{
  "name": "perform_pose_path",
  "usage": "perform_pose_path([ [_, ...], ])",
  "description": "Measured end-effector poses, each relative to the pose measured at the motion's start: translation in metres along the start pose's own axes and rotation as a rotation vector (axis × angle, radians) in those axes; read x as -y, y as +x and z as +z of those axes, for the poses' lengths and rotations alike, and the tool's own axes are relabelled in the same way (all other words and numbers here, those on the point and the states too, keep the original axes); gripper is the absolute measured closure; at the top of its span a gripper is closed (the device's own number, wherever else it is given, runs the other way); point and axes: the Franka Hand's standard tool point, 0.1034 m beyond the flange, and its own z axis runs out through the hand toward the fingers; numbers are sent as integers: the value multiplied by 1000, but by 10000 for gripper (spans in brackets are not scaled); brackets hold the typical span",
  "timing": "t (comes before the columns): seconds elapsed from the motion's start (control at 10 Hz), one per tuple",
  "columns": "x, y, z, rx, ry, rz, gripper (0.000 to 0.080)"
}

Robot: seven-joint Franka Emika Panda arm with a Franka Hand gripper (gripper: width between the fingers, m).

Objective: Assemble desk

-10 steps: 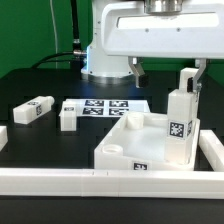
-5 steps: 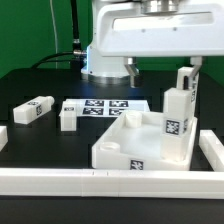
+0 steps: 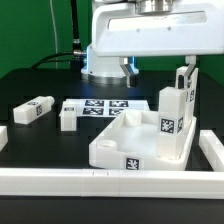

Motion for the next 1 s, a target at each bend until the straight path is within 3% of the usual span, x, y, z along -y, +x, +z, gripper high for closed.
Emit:
perform_pose_path([
  [0.3,7,-27,-9,6,13,-35,151],
  [0.5,-3,-22,-27,3,26,-65,151],
  [0.9,-8,-23,-25,0,23,-79,151],
  [1.0,-21,-24,-17,-17,13,-156,151],
])
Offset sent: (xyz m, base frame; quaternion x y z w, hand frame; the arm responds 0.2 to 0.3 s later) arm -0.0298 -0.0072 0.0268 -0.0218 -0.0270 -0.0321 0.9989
